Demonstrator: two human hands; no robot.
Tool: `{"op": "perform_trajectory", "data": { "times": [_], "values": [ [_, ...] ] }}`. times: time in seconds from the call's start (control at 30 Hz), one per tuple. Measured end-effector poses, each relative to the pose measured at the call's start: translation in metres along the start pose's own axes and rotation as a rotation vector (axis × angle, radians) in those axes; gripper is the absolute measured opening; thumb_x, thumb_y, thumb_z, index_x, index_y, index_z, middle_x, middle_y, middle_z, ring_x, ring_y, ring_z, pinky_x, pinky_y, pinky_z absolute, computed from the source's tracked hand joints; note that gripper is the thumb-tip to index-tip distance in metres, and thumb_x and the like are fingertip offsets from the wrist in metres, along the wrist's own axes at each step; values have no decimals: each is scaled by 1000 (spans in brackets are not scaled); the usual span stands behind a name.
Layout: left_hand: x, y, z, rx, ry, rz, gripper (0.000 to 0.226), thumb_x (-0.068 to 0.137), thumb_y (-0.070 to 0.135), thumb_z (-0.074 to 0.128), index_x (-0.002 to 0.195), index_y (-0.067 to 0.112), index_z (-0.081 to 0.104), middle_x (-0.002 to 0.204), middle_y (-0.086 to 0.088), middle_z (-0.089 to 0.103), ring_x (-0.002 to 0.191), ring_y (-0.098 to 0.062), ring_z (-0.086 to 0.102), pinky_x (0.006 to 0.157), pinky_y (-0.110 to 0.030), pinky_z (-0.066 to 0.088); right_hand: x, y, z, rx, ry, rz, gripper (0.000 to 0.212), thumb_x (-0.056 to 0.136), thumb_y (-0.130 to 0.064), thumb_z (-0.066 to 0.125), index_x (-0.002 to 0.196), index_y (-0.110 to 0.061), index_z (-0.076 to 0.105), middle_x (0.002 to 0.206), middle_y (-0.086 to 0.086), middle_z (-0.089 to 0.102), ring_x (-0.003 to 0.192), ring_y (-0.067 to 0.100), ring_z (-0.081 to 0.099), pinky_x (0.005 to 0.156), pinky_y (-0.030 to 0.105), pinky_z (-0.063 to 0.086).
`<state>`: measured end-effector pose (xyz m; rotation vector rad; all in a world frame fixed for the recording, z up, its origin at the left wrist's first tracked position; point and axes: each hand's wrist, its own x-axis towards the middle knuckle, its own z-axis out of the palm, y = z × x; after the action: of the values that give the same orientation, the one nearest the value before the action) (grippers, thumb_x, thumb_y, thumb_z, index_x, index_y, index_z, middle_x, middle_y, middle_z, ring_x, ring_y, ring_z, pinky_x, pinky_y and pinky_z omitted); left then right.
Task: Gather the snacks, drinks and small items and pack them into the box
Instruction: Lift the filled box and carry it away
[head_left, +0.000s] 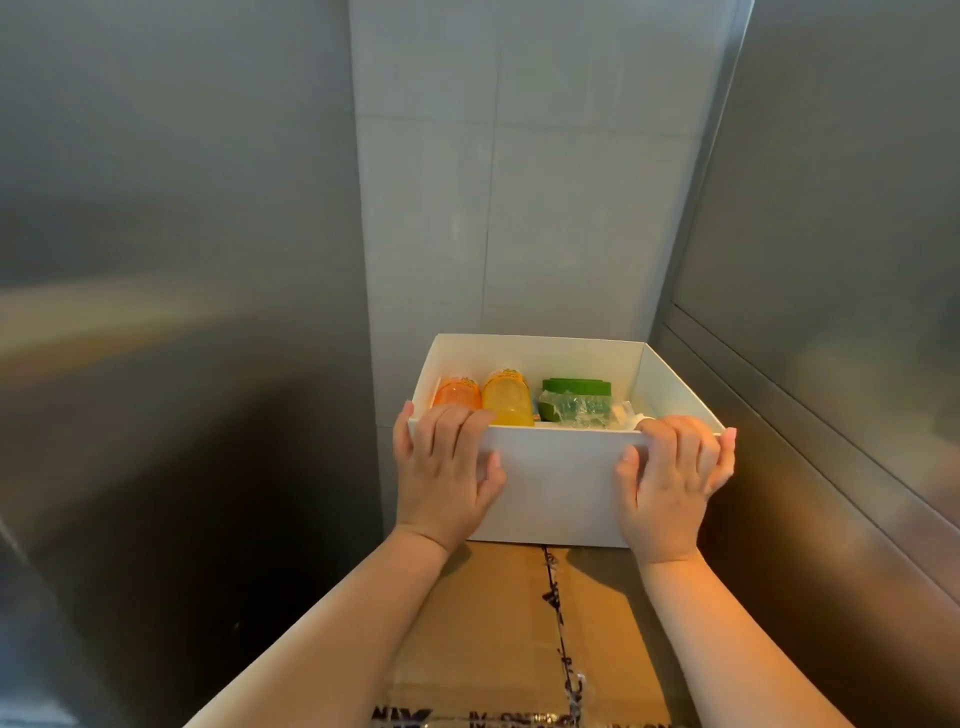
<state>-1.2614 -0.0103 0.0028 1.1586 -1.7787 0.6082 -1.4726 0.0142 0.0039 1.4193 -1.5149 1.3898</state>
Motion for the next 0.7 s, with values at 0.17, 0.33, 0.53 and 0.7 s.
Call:
{"op": "perform_trajectory", "data": {
  "times": [0.17, 0.33, 0.53, 0.7],
  "values": [
    [17, -9, 33, -8, 11, 3, 32, 84, 36, 42, 112, 21, 44, 112, -2, 42, 107, -23, 42, 112, -42, 8, 13, 14, 35, -4, -60, 34, 26, 94, -36, 28, 96, -19, 47, 106, 1, 46, 108, 24, 43, 118, 38, 0],
    [35, -21, 67, 2, 20, 3, 33, 84, 36, 41, 113, 21, 44, 112, -2, 42, 107, -24, 42, 111, -44, 12, 25, 24, 69, -2, -80, 40, 23, 92, -36, 29, 97, -20, 46, 106, 0, 44, 107, 23, 42, 118, 37, -2],
    [51, -34, 100, 31, 31, 11, 33, 83, 36, 41, 112, 21, 44, 111, -2, 41, 106, -24, 41, 108, -50, 17, 37, 34, 106, -2, -75, 25, 26, 93, -37, 28, 97, -19, 46, 106, 1, 43, 106, 24, 42, 117, 36, -1],
    [63, -44, 120, 38, 37, 14, 33, 82, 35, 40, 111, 20, 43, 110, -2, 40, 105, -24, 41, 107, -53, 15, 44, 37, 128, 1, -75, 13, 21, 90, -33, 34, 97, -17, 46, 105, 3, 44, 106, 25, 42, 116, 38, 1]
  ]
}}
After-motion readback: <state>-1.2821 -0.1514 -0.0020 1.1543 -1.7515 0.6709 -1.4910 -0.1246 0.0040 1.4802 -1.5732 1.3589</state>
